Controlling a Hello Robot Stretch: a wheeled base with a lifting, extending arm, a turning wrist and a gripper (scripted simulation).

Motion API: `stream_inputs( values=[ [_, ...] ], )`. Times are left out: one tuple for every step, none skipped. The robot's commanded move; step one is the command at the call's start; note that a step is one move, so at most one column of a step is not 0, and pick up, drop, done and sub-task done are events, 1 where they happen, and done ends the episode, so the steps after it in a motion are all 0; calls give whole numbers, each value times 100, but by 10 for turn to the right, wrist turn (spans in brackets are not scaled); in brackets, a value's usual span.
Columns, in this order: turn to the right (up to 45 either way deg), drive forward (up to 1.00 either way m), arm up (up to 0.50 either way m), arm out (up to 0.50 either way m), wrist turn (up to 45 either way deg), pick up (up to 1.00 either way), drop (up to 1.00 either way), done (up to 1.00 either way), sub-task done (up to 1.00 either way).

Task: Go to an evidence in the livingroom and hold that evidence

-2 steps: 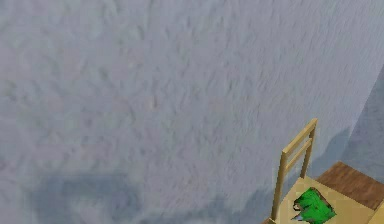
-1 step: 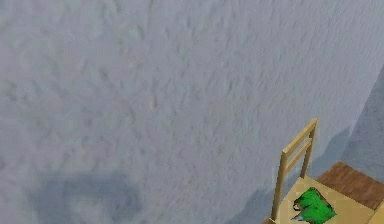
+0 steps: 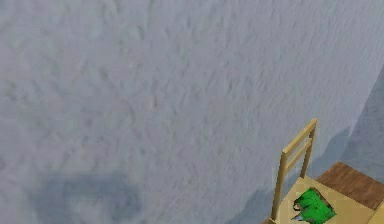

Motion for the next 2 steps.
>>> stream_inputs(
  values=[
    [0, 0, 10, 0, 0, 0, 0, 0, 0],
    [0, 0, 0, 0, 0, 0, 0, 100, 0]
  ],
)
